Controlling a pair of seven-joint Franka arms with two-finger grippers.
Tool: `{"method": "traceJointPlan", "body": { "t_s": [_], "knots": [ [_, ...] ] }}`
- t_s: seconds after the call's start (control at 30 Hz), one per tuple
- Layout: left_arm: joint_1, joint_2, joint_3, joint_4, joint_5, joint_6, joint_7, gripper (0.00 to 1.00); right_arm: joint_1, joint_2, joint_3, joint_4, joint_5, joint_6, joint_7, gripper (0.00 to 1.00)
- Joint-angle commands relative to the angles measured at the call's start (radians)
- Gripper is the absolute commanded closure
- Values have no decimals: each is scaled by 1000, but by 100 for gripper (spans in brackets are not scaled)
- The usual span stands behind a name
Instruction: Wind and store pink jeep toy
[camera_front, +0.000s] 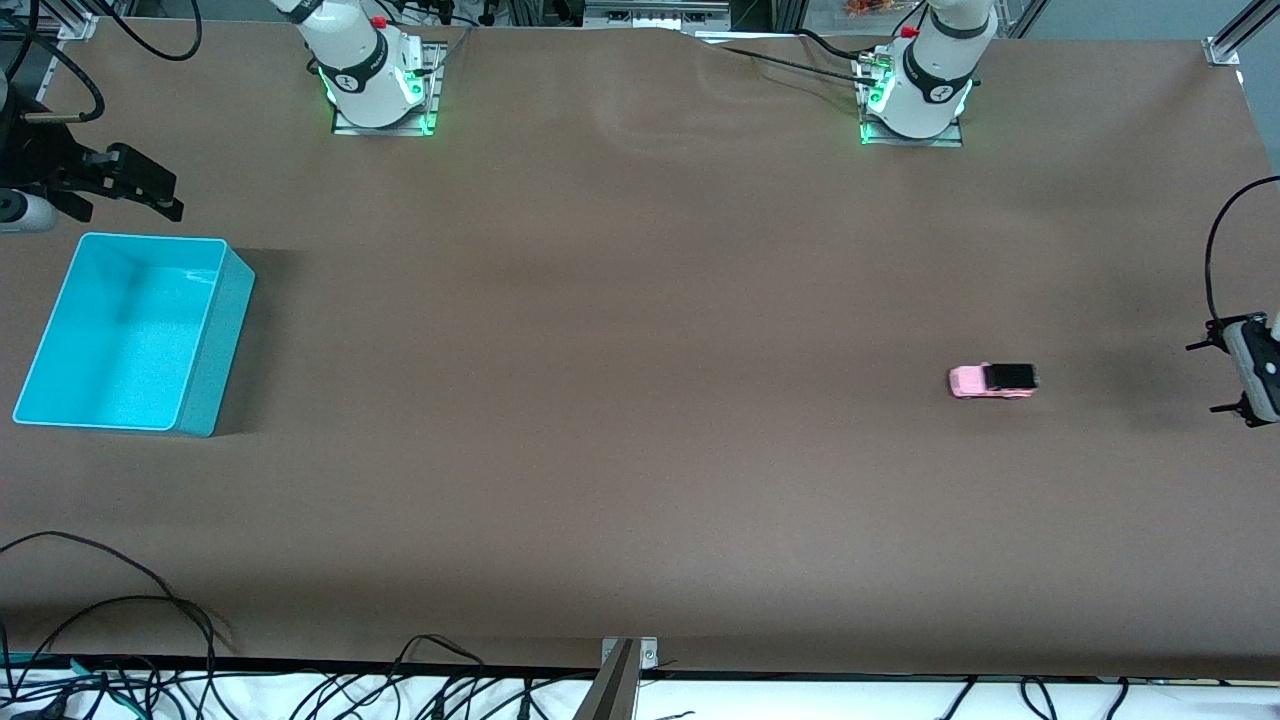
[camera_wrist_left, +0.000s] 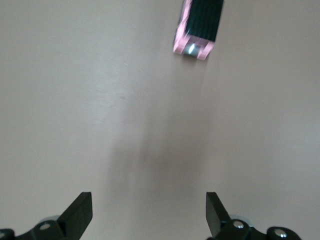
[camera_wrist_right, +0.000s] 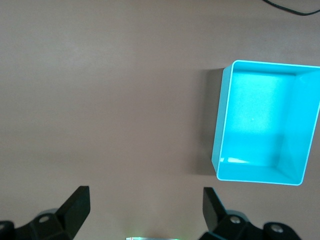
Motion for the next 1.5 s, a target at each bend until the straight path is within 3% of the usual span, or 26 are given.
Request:
{"method": "traceJointPlan", "body": {
  "t_s": [0.0, 0.7, 0.93, 1.13, 1.47],
  "knots": [
    [-52, -5, 1, 81, -6, -82, -123, 0, 0, 9, 1, 25, 6, -9, 13, 0],
    [-237, -105, -6, 125, -4, -273, -665, 0, 0, 9, 0, 25, 6, -14, 13, 0],
    [-329, -114, -9, 202, -4, -379, -907, 0, 0, 9, 1, 25, 6, -14, 13, 0],
    [-384, -137, -9, 214, 5, -382, -1099, 0, 0, 9, 1, 25, 6, -16, 13, 0],
    [-453, -154, -9, 225, 6, -422, -1223, 0, 0, 9, 1, 25, 6, -17, 11, 0]
  ]
}}
